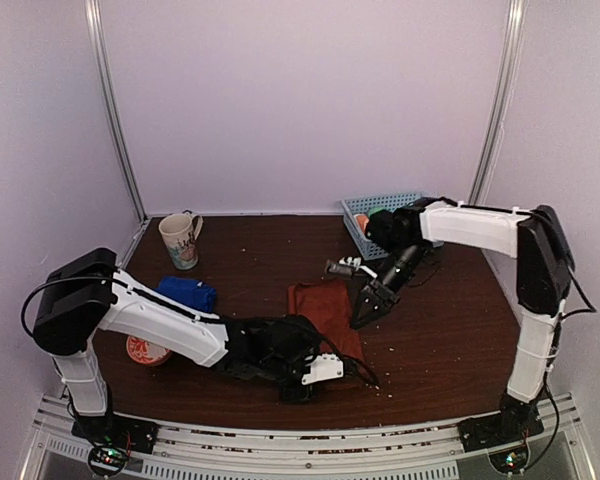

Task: Roll the towels
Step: Roll the towel at the center of the board.

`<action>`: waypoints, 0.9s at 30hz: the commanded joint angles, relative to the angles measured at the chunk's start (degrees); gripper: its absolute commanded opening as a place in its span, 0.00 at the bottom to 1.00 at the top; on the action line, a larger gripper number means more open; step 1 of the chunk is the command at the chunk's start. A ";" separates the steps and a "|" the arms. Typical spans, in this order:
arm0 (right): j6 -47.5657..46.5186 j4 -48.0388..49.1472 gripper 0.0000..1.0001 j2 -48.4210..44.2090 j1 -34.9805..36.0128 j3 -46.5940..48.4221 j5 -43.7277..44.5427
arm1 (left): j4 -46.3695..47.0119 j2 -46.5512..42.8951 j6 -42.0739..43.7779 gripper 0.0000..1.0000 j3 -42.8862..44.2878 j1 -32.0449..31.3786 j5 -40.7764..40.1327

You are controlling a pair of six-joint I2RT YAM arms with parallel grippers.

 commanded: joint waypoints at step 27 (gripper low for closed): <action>1.73 42.46 0.47 -28.33 20.63 -34.79 35.57 | -7.40 18.92 -31.51 0.00 14.61 21.93 57.51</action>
